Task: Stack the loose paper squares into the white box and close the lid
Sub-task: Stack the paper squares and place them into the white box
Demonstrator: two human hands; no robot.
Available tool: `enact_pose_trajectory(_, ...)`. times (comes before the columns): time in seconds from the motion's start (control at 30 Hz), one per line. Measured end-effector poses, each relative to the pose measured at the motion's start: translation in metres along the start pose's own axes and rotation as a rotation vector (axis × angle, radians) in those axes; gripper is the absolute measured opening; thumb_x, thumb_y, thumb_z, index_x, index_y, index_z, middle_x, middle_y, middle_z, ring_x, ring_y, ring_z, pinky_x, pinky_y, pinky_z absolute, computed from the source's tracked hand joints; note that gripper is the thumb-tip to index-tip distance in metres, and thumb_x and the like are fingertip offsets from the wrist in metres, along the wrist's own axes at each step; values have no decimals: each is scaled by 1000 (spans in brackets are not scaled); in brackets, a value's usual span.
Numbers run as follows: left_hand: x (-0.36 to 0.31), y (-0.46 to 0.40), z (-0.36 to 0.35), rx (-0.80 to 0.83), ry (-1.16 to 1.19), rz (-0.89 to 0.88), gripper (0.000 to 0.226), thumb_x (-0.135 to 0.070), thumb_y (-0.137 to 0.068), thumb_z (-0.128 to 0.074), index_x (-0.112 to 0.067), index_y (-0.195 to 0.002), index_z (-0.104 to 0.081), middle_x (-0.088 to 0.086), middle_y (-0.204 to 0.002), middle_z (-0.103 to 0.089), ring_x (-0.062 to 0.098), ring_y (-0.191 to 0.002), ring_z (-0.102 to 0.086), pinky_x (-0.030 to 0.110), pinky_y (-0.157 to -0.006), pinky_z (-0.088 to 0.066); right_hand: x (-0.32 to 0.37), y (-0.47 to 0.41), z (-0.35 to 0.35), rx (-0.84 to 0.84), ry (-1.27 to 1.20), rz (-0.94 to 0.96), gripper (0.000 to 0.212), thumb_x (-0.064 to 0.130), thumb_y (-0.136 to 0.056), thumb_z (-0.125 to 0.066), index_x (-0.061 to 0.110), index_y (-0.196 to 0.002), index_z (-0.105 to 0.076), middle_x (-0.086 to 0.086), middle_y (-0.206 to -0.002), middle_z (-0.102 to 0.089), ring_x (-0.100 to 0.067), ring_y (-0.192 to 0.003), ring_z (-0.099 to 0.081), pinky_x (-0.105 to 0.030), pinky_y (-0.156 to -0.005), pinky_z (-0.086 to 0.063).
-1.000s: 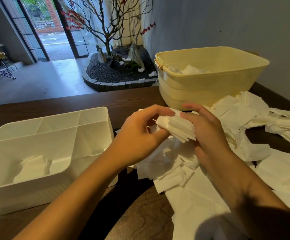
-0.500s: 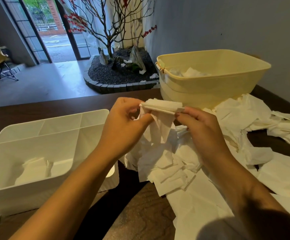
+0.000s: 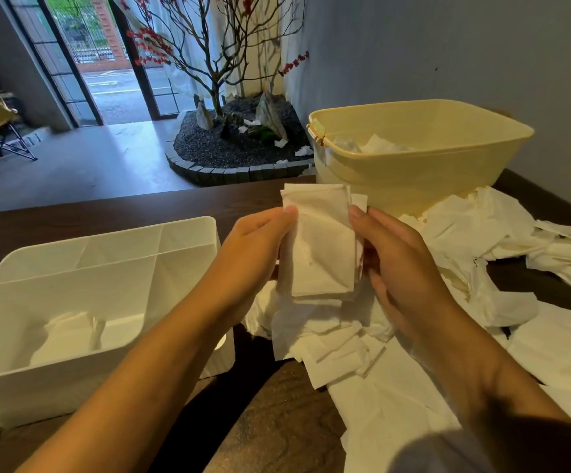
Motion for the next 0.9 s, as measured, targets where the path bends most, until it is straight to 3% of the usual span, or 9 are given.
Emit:
enact_pose_trajectory(0.1,2,0,-1,-48,10,95,38,-35,-105,-46,-15,-91,-76,4,-79,-75,15,-75,-67,32,-71,-45,0,3,-2,80,24,1,25,32,-86,-64,23,-108,-70,2,-101,-77,-10,-96,-72,-26,-82,-57)
enact_pose_trajectory(0.23,8,-5,3,-49,-57,58,40,-32,-104,-49,4,-102,-67,22,-94,-68,23,-79,-61,32,-71,-46,-4,0,0,-14,152,-34,19,15,-98,-58,28,-106,-69,6,-96,-77,-9,-90,-73,-30,-84,-57)
enact_pose_trajectory(0.33,7,-6,2,-38,-76,40,34,-28,-104,-49,-6,-83,-66,5,-82,-64,20,-74,-59,23,-58,-47,-6,-5,4,-129,162,-69,23,17,-100,-54,34,-105,-69,9,-97,-76,-10,-92,-71,-34,-85,-58)
enact_pose_trajectory(0.43,9,-5,0,-89,-51,1,33,-26,-104,-48,-17,-75,-62,-3,-72,-61,15,-73,-57,26,-65,-49,-9,-5,2,-202,49,-95,29,13,-102,-48,29,-116,-67,1,-105,-74,-19,-99,-71,-40,-87,-59)
enact_pose_trajectory(0.53,17,-1,-13,-54,-155,-45,29,-28,-105,-45,-19,-82,-61,-10,-77,-61,9,-79,-58,24,-77,-48,-16,0,-4,-248,-46,-119,30,15,-103,-47,34,-116,-67,-5,-109,-72,-25,-100,-69,-41,-84,-58)
enact_pose_trajectory(0.63,24,5,-29,77,-307,-2,24,-30,-106,-43,-29,-83,-51,-29,-69,-60,-9,-71,-56,4,-60,-41,-21,4,-10,-306,30,-110,27,29,-103,-49,50,-107,-65,-2,-113,-68,-28,-102,-67,-50,-89,-57)
enact_pose_trajectory(0.73,27,2,-27,64,-376,-44,15,-24,-104,-46,-18,-103,-59,-4,-95,-67,11,-90,-62,27,-79,-50,-15,8,-11,-284,168,-86,25,47,-88,-54,60,-108,-59,5,-113,-67,-26,-107,-64,-54,-95,-52)
enact_pose_trajectory(0.83,21,1,-20,18,-304,-138,20,-12,-100,-49,-18,-114,-62,3,-98,-66,11,-91,-62,30,-83,-50,-9,8,-10,-149,393,-64,51,32,-83,-55,60,-125,-45,18,-112,-59,-18,-108,-59,-51,-98,-50)
enact_pose_trajectory(0.9,19,4,-22,66,-214,-124,33,-3,-96,-50,-24,-120,-61,-7,-104,-71,3,-98,-65,23,-86,-52,-8,7,-9,-64,274,-38,63,19,-86,-52,55,-136,-39,18,-119,-55,-17,-114,-58,-46,-103,-48)
Point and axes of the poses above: each hand's wrist, its own y-axis away from the middle knuckle, its own z-axis out of the back of the hand, x = y × z, the point moved 2 cm from there along -y, towards the middle knuckle
